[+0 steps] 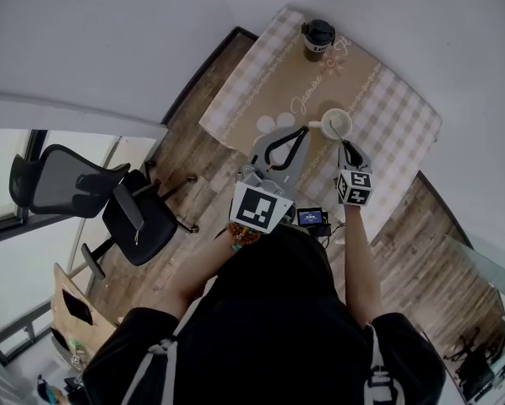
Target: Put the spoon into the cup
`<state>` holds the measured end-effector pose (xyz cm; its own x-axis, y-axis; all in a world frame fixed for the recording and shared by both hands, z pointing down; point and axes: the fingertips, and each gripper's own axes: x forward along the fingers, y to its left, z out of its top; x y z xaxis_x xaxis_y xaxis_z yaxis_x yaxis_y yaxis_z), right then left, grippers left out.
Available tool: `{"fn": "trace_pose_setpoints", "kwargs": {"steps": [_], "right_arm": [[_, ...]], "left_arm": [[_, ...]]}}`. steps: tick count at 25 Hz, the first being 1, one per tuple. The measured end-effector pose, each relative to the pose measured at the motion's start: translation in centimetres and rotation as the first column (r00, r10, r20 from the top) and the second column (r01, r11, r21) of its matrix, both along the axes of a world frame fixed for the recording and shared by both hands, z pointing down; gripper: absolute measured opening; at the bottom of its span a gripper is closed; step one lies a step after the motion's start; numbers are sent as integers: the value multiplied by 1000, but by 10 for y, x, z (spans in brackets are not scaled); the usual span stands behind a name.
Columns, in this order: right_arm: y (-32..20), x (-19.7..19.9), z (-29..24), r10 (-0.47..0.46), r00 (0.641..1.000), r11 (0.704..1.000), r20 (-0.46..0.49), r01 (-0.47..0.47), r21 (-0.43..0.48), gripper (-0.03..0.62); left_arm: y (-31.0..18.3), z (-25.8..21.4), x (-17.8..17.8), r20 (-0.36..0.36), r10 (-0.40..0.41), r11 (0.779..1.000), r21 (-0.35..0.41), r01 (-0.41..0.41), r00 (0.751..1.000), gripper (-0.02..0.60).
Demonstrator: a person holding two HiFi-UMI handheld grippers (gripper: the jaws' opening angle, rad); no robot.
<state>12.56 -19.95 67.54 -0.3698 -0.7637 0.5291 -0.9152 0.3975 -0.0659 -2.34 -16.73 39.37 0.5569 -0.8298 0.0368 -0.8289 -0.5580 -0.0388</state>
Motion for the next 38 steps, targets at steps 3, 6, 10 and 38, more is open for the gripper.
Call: {"fn": "trace_pose_setpoints", "kwargs": {"steps": [3,6,10,38], "right_arm": [[-1,-1,2,-8,1000,1000,6,8,-1,43],[-2,-3,2,-20,1000,1000,-9,20,-4,48],[-1,-4,-4,-38,999,999,-20,38,9,83],[0,-2,-239,-27,997,861,71,-13,508,57]], "left_arm": [[0,2,1,5,0,1000,-6,0,1000,17],[-1,2,1,7,-1,1000,-5,1,1000,17],[0,2,2,10,0,1000,-5,1,1000,17],[-10,-27,30,-10,38,997,64,-37,999,17]]}}
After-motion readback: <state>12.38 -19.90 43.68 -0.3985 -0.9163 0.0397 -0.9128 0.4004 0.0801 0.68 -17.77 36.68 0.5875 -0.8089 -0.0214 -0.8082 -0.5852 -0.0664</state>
